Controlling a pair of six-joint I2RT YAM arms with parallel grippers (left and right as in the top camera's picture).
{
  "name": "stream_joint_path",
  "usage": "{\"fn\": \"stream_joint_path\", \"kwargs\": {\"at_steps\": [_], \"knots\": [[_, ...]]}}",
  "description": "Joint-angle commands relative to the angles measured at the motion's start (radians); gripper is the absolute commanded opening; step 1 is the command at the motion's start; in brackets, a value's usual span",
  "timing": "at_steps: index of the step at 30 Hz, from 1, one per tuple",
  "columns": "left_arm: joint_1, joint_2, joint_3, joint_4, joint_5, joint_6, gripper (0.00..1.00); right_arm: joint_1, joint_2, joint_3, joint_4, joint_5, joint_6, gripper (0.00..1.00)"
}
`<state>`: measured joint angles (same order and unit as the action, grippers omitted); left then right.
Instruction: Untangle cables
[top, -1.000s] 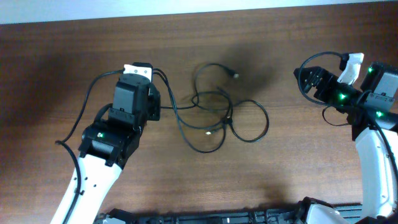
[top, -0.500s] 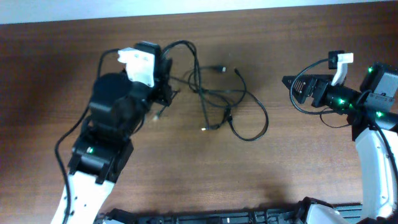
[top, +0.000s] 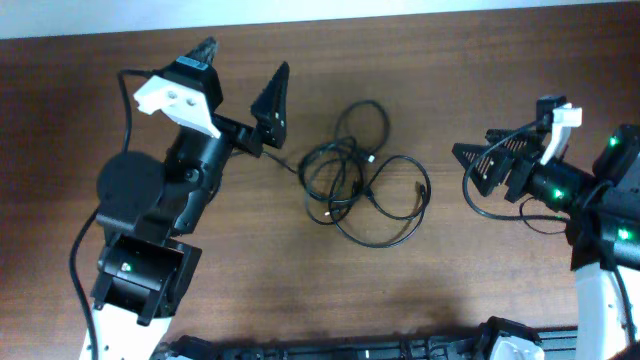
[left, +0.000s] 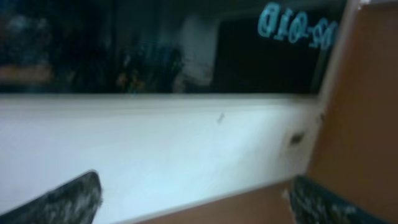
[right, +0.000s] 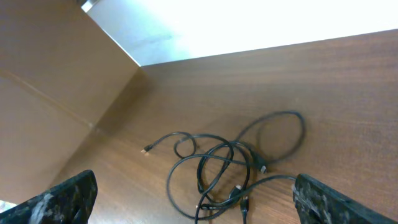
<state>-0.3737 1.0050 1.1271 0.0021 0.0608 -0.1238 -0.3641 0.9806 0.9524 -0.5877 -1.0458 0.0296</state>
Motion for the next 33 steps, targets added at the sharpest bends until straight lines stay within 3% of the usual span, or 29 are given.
{"fn": "stream_joint_path", "kwargs": {"at_steps": [1, 10, 14, 16, 21, 26, 29, 33], "knots": [[0.004, 0.001, 0.011, -0.151, -0.136, 0.005, 0.99, -0.002, -0.047, 0.009, -0.076, 0.05, -0.027, 0.99], [0.02, 0.023, 0.011, -0.615, -0.279, 0.0, 0.99, 0.013, -0.057, 0.013, -0.173, 0.161, -0.026, 0.99], [0.119, 0.023, 0.011, -0.774, -0.275, -0.122, 0.99, 0.104, -0.036, 0.069, -0.242, 0.315, -0.026, 0.99], [0.187, 0.023, 0.011, -0.829, -0.238, -0.126, 0.99, 0.193, 0.003, 0.139, -0.306, 0.436, -0.026, 0.99], [0.264, 0.023, 0.011, -0.884, -0.234, -0.125, 0.99, 0.343, 0.119, 0.25, -0.385, 0.59, -0.002, 0.99], [0.346, 0.023, 0.011, -0.921, -0.234, -0.125, 0.99, 0.483, 0.322, 0.304, -0.369, 0.606, 0.08, 0.99], [0.347, 0.023, 0.011, -0.921, -0.234, -0.125, 0.99, 0.55, 0.421, 0.305, -0.277, 0.557, 0.084, 0.99], [0.347, 0.023, 0.011, -0.921, -0.234, -0.126, 0.99, 0.628, 0.534, 0.305, -0.074, 0.35, 0.084, 0.99]]}}
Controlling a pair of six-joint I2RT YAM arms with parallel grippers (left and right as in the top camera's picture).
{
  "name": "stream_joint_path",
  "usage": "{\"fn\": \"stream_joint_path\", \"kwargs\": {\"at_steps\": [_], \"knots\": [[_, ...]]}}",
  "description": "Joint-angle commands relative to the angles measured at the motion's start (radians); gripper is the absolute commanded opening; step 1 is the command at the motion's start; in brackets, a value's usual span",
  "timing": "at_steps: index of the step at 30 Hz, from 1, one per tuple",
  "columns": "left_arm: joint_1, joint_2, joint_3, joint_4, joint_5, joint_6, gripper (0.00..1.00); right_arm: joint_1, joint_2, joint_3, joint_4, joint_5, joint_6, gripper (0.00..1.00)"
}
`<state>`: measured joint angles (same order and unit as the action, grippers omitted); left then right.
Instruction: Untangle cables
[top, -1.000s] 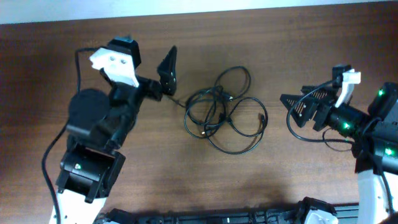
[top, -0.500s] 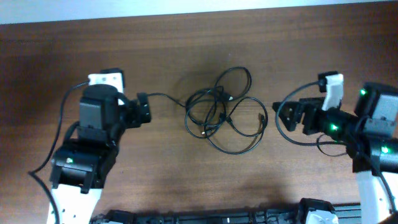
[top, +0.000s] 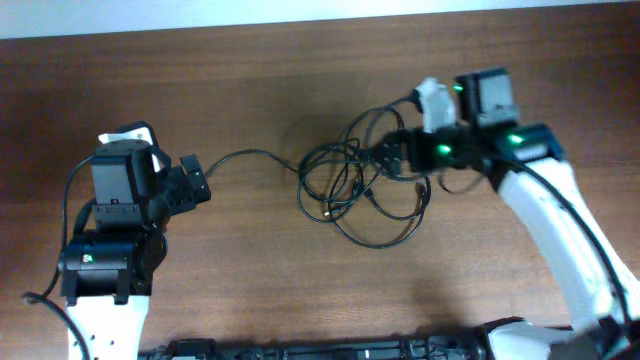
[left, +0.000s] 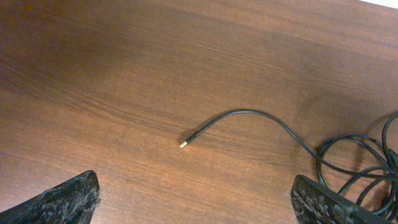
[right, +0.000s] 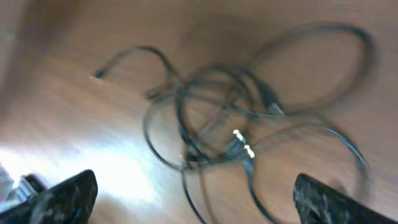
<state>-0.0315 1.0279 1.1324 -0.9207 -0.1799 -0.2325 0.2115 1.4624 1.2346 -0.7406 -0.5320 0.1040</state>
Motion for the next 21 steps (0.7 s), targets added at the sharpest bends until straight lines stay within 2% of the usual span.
{"fn": "stream_joint_path", "kwargs": {"at_steps": [1, 5, 10, 15, 17, 21], "knots": [[0.005, 0.0, 0.005, 0.002, 0.007, -0.016, 0.99, 0.073, 0.084, 0.023, 0.129, -0.216, 0.01, 0.99], [0.005, 0.0, 0.005, 0.002, 0.006, -0.016, 0.99, 0.15, 0.198, 0.023, 0.222, -0.272, 0.02, 0.99], [0.005, 0.0, 0.005, 0.002, 0.007, -0.017, 0.99, 0.19, 0.284, 0.023, 0.275, -0.244, 0.227, 0.99], [0.005, 0.0, 0.005, 0.002, 0.007, -0.017, 0.99, 0.194, 0.306, 0.022, 0.275, -0.063, 0.425, 1.0], [0.005, 0.0, 0.005, 0.002, 0.007, -0.017, 0.99, 0.194, 0.306, 0.022, 0.289, 0.006, 0.518, 0.92], [0.005, 0.0, 0.005, 0.002, 0.007, -0.017, 0.99, 0.195, 0.306, 0.022, 0.309, 0.093, 0.697, 0.91]]}}
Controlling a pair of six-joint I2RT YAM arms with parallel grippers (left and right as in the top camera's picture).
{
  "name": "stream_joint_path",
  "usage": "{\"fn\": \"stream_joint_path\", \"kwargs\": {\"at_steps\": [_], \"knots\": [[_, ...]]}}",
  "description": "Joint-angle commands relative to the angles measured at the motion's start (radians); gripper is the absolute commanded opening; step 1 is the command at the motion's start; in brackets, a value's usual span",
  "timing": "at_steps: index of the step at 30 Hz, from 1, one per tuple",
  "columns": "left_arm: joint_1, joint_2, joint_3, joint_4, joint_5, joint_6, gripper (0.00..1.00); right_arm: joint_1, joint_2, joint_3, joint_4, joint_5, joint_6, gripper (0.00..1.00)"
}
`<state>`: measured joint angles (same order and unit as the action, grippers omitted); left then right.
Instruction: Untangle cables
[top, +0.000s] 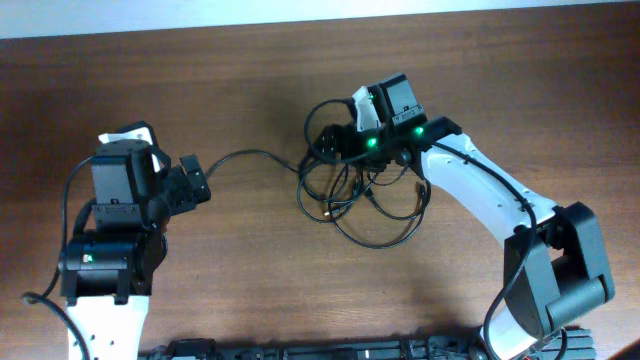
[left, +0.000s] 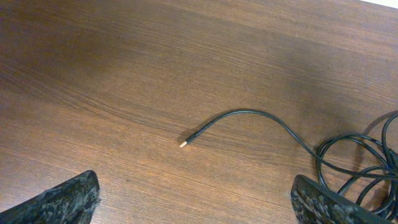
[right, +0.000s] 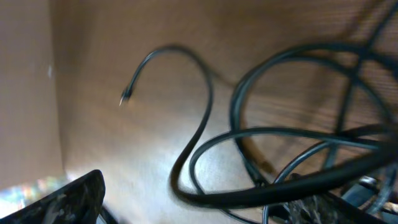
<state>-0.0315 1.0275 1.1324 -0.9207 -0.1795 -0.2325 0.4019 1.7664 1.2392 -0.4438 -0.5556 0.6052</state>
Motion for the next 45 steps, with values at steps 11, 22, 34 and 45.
{"fn": "stream_joint_path", "kwargs": {"at_steps": [11, 22, 34, 45], "knots": [[0.005, 0.001, 0.005, 0.002, 0.006, -0.017, 0.99, 0.115, 0.004, 0.018, 0.1, 0.37, 0.512, 0.57], [0.005, 0.001, 0.005, 0.002, 0.006, -0.017, 0.99, 0.134, -0.038, 0.044, 0.356, 0.392, 0.342, 0.04], [0.005, 0.001, 0.005, 0.002, 0.006, -0.017, 0.99, 0.132, -0.245, 0.533, 0.216, 0.507, -0.055, 0.04], [0.005, 0.001, 0.005, 0.002, 0.006, -0.017, 0.99, -0.041, -0.253, 0.821, 0.173, 0.758, -0.164, 0.04]]}}
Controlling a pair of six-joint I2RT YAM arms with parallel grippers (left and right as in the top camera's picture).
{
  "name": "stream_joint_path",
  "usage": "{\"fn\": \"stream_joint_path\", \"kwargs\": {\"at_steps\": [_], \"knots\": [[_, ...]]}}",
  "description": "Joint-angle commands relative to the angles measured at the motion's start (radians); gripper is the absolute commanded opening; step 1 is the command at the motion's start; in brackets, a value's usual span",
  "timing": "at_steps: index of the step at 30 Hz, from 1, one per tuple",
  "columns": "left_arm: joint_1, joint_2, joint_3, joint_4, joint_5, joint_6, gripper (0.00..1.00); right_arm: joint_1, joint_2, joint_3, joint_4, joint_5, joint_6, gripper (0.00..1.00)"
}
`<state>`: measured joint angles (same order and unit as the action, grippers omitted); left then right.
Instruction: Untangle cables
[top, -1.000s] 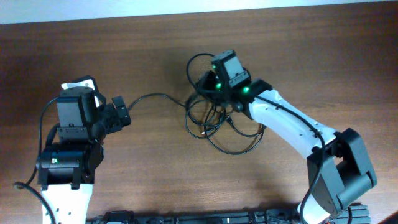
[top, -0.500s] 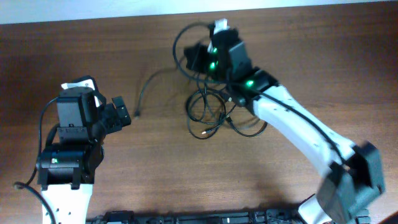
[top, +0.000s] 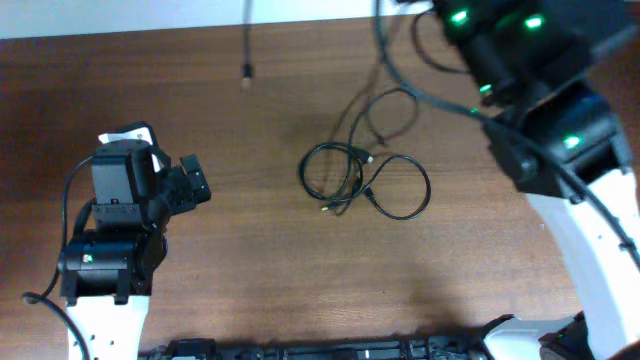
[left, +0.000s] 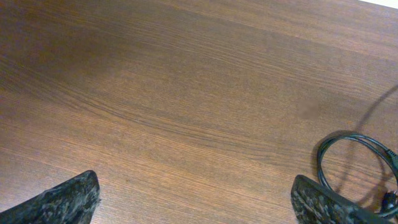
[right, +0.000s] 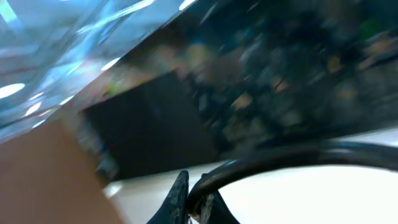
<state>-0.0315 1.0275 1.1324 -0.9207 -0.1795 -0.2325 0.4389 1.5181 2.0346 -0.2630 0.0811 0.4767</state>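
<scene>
Black cables (top: 365, 180) lie as a small tangle of loops mid-table. One cable (top: 383, 60) rises from that tangle toward the top of the overhead view, and its free plug end (top: 246, 70) dangles at the upper left. My right arm (top: 530, 70) is raised high, close to the camera. In the right wrist view my right gripper (right: 194, 198) is shut on a black cable (right: 280, 158) that arcs away to the right. My left gripper (left: 194, 182) is open over bare wood at the left, with a cable loop (left: 348, 155) at its right.
The wooden table (top: 250, 270) ends at a pale strip along its far edge (top: 150, 22). My left arm (top: 115, 240) occupies the near left side. The right wrist view faces dark, blurred room background above the table.
My right gripper was low on the tangle's upper part; now it is raised high, shut on a cable. The cable end that lay toward my left gripper is off the table and dangling.
At first both grippers were open and apart from the tangle. Then my left arm sat back at the left with a cable end stretched toward it, and my right gripper was over the tangle. It then stood down on the loops. Now it holds one cable aloft and the pile is smaller.
</scene>
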Motion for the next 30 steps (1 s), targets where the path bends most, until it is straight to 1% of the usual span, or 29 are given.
{"fn": "stream_joint_path", "kwargs": {"at_steps": [1, 4, 8, 15, 17, 19, 21, 22, 24, 26, 30], "knots": [[0.005, 0.001, 0.005, 0.002, 0.006, -0.017, 0.99, -0.111, -0.005, 0.026, -0.014, 0.137, -0.035, 0.04], [0.005, 0.001, 0.005, 0.002, 0.006, -0.017, 0.99, -0.251, -0.005, 0.026, -0.068, 0.144, -0.023, 0.04], [0.005, 0.001, 0.005, 0.002, 0.006, -0.017, 0.99, -0.385, -0.005, 0.026, -0.113, 0.158, -0.024, 0.04], [0.005, 0.001, 0.005, 0.002, 0.006, -0.017, 0.99, -0.651, -0.005, 0.026, -0.296, 0.348, -0.024, 0.04], [0.005, 0.001, 0.005, 0.002, 0.006, -0.017, 0.99, -0.768, -0.003, 0.026, -0.375, 0.378, -0.024, 0.04], [0.005, 0.001, 0.005, 0.002, 0.006, -0.017, 0.99, -0.894, 0.005, 0.025, -0.451, 0.38, -0.024, 0.04], [0.005, 0.001, 0.005, 0.002, 0.006, -0.017, 0.99, -0.977, 0.014, 0.025, -0.501, 0.378, -0.023, 0.04], [0.005, 0.001, 0.005, 0.002, 0.006, -0.017, 0.99, -1.015, 0.022, 0.025, -0.528, 0.379, -0.006, 0.04], [0.005, 0.001, 0.005, 0.002, 0.006, -0.017, 0.99, -1.107, 0.045, 0.025, -0.612, 0.373, 0.072, 0.04], [0.005, 0.001, 0.005, 0.002, 0.006, -0.017, 0.99, -1.182, 0.079, 0.024, -0.692, 0.354, 0.142, 0.04], [0.005, 0.001, 0.005, 0.002, 0.006, -0.017, 0.99, -1.272, 0.157, 0.024, -0.78, 0.27, 0.158, 0.04]]}}
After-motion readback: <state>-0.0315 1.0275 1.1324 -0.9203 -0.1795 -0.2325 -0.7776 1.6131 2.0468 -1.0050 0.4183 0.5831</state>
